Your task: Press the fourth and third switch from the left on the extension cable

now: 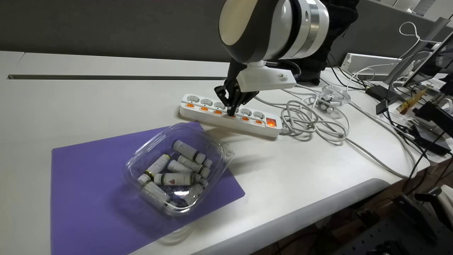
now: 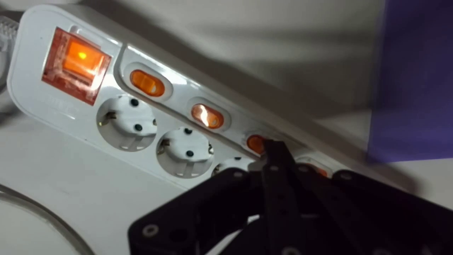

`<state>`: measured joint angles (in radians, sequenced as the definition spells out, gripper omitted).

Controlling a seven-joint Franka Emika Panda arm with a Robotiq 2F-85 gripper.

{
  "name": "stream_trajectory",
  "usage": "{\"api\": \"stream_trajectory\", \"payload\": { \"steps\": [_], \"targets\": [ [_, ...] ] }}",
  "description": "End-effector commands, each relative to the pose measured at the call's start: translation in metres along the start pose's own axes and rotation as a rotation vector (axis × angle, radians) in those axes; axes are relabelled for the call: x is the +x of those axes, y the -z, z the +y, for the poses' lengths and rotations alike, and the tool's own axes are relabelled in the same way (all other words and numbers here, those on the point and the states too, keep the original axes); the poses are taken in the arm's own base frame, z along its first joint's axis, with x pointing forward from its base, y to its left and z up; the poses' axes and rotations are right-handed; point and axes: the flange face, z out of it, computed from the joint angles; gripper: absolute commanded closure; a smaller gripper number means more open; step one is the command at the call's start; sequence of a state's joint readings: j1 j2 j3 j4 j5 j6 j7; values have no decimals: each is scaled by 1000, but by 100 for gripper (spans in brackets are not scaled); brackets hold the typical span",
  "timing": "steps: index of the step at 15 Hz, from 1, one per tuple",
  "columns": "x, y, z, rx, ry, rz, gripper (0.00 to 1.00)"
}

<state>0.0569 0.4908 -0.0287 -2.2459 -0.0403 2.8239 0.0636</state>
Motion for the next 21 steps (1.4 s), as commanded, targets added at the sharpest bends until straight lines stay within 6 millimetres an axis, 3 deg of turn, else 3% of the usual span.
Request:
{"api": "stream_trajectory", "payload": {
  "steps": [1,5,10,16,21],
  "targets": [
    [9,-15,0,-15,3,-81,100],
    [18,-26,-2,-67,19,-179,100],
    [20,-32,-18,-146,77,-171,100],
    [13,-4,-25,-128,113,-114,100],
    [12,6,-31,-101,140,-36,100]
  ]
}}
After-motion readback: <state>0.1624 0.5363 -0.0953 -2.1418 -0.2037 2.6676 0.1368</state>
